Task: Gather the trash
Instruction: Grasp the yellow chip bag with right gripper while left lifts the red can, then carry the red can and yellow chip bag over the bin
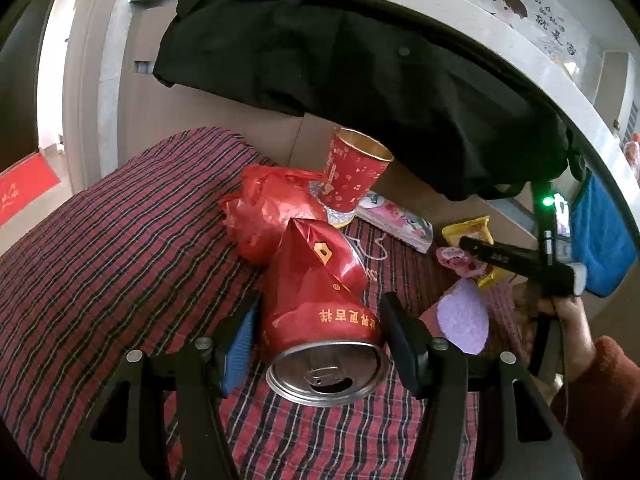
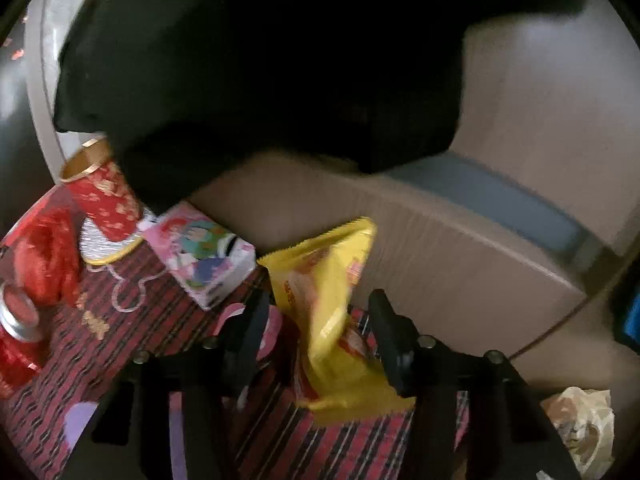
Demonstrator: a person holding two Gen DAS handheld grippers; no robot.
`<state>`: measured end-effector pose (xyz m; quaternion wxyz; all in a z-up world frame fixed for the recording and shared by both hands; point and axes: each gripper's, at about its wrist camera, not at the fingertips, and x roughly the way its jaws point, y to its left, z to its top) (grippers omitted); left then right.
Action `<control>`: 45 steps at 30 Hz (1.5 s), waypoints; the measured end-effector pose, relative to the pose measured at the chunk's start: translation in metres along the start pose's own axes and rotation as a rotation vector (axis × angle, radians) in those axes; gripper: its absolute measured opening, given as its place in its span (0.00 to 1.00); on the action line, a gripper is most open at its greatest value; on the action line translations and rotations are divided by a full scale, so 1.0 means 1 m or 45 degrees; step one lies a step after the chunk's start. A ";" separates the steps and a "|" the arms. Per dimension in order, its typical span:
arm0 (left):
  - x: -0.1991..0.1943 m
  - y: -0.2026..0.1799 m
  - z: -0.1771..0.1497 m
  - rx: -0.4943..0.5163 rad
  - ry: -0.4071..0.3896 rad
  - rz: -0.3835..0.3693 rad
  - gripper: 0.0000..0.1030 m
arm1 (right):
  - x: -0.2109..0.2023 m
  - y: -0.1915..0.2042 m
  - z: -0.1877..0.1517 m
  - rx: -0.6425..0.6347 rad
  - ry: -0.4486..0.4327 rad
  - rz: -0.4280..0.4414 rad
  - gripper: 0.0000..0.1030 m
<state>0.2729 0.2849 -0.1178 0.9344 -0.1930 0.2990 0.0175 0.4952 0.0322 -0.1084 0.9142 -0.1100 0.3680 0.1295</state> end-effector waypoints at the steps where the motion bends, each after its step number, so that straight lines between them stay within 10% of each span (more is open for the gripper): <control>1: 0.001 0.000 0.000 0.000 0.000 -0.001 0.58 | 0.006 0.000 0.000 0.004 0.012 0.001 0.45; 8: 0.003 0.001 0.000 -0.010 0.013 -0.003 0.58 | 0.009 -0.002 -0.002 -0.010 0.029 0.023 0.23; 27: -0.081 -0.058 0.003 0.134 -0.185 0.008 0.58 | -0.180 0.020 -0.045 -0.048 -0.246 0.256 0.22; 45: -0.146 -0.129 -0.017 0.276 -0.293 0.018 0.58 | -0.256 0.012 -0.098 -0.048 -0.345 0.295 0.22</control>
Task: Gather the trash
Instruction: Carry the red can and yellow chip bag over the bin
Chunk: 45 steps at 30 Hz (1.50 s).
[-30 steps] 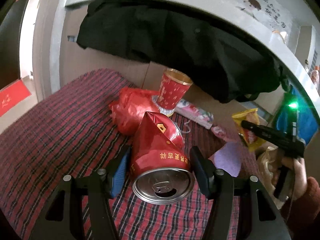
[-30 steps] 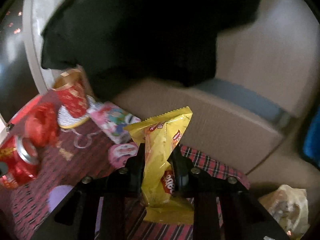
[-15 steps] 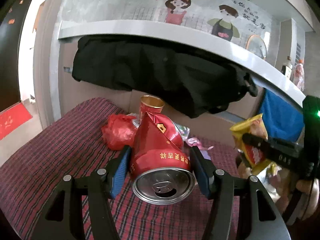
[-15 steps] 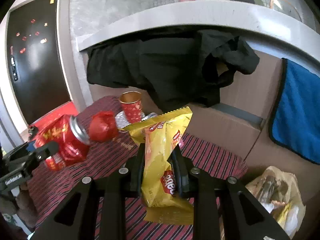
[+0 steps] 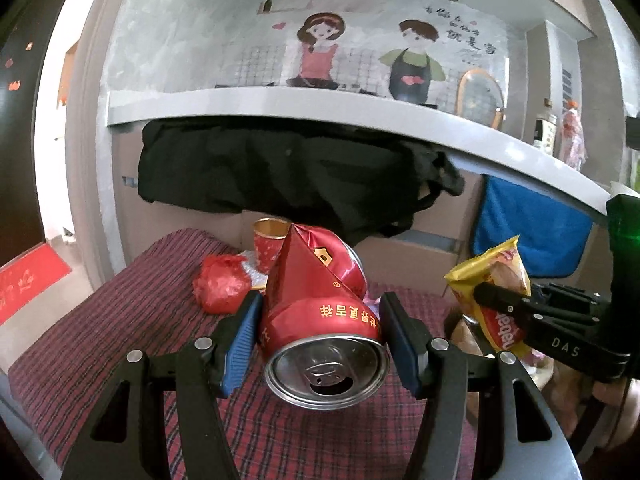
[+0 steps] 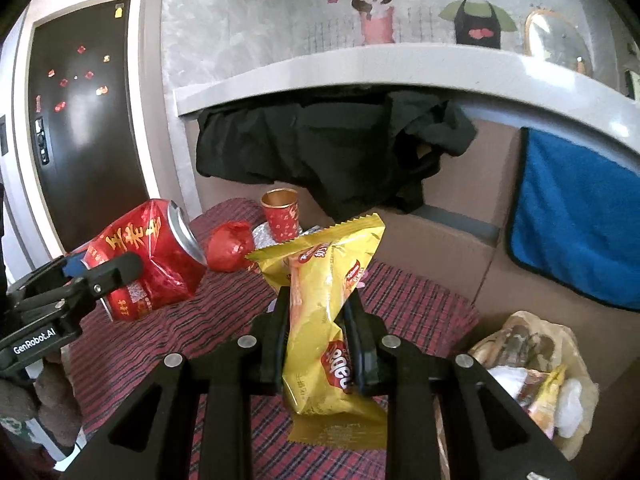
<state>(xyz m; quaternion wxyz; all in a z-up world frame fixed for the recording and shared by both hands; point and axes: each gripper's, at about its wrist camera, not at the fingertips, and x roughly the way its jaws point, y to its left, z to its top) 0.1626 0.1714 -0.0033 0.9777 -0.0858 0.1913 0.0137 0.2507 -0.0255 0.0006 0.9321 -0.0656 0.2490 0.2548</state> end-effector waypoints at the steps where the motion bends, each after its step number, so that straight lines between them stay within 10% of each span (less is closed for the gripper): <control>1: -0.003 -0.005 0.001 0.007 -0.004 -0.008 0.58 | -0.005 -0.002 -0.001 0.000 -0.011 -0.006 0.22; 26: -0.010 -0.181 0.015 0.192 -0.072 -0.278 0.58 | -0.139 -0.107 -0.027 0.145 -0.234 -0.263 0.22; 45: 0.068 -0.220 -0.026 0.201 0.139 -0.207 0.58 | -0.111 -0.180 -0.074 0.305 -0.141 -0.356 0.23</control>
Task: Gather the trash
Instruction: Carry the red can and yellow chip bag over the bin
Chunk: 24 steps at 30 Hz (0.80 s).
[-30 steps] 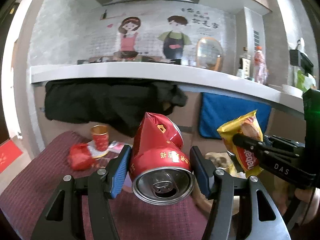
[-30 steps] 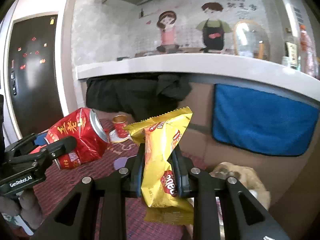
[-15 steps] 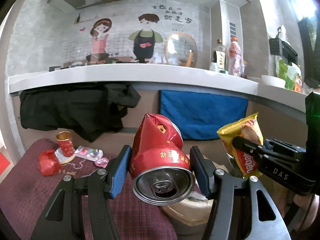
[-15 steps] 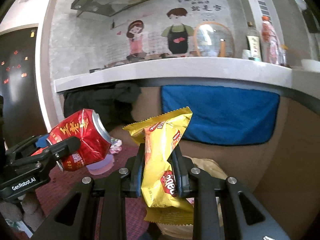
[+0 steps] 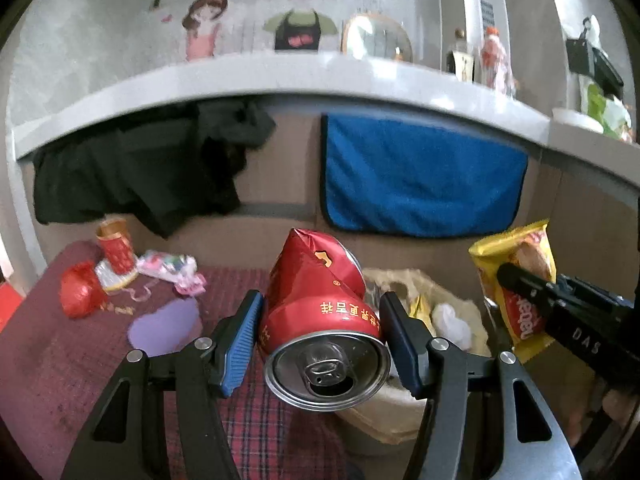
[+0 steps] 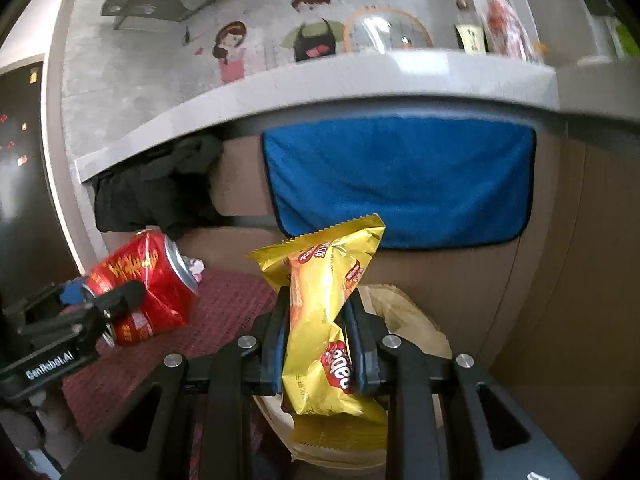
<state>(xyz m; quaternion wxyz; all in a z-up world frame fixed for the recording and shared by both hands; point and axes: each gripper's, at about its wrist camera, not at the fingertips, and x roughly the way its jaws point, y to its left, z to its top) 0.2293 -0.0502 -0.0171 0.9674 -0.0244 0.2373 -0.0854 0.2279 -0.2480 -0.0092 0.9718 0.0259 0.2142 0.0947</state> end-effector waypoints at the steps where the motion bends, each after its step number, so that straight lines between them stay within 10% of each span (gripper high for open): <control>1: 0.006 0.000 -0.002 -0.001 0.015 -0.003 0.58 | 0.003 -0.003 -0.001 0.010 0.008 -0.001 0.23; 24: 0.067 -0.019 -0.006 0.004 0.102 -0.110 0.58 | 0.043 -0.044 -0.015 0.125 0.042 0.022 0.23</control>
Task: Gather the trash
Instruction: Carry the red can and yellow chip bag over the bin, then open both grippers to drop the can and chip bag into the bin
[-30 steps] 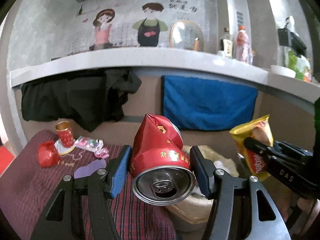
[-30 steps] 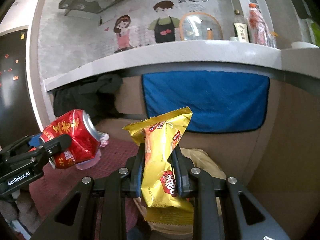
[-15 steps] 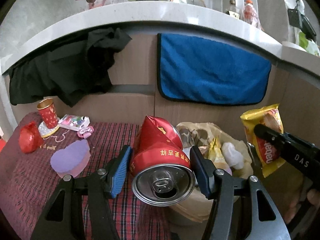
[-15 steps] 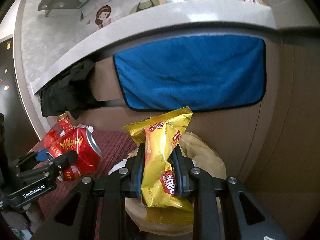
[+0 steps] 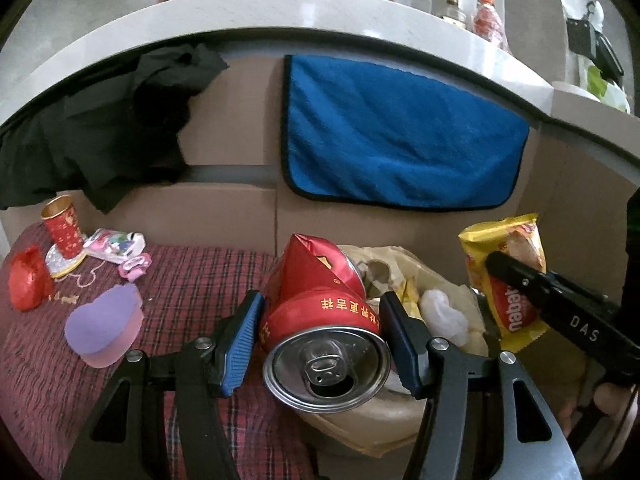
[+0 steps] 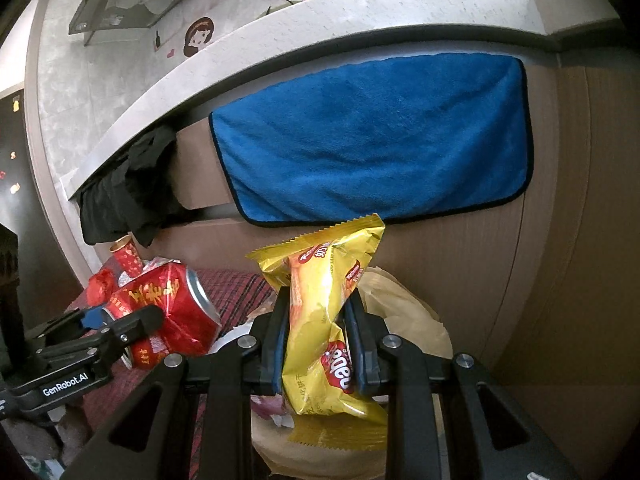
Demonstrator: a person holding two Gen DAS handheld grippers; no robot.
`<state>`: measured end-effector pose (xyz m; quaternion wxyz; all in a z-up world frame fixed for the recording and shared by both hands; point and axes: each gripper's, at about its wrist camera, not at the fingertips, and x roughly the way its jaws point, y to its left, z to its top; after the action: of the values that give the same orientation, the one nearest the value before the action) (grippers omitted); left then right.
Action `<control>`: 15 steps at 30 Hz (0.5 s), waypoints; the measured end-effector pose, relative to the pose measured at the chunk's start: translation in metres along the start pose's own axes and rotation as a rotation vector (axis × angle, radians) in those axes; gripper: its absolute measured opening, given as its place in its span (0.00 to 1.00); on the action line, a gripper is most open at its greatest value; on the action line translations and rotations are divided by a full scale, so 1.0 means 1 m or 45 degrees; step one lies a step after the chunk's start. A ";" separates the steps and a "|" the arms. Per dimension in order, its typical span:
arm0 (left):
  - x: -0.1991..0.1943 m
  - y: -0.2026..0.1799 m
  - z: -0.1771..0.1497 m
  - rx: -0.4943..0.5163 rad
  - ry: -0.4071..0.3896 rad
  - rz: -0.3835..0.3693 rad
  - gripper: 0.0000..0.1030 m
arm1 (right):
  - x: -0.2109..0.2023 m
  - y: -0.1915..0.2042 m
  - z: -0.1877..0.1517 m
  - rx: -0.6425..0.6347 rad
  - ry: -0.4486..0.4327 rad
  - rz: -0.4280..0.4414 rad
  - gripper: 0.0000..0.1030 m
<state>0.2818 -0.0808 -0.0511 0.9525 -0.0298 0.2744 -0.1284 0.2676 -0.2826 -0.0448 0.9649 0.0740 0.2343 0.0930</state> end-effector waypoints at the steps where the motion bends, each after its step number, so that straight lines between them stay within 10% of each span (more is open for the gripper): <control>1: 0.002 -0.002 0.000 0.007 0.002 -0.006 0.58 | 0.001 -0.001 0.000 0.004 0.004 -0.001 0.23; 15: 0.077 -0.004 -0.011 -0.016 0.205 -0.181 0.58 | 0.051 -0.032 -0.015 0.109 0.154 0.008 0.23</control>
<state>0.3378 -0.1044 -0.0994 0.9158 -0.0448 0.3479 -0.1958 0.3101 -0.3016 -0.0868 0.9447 0.1101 0.2955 0.0904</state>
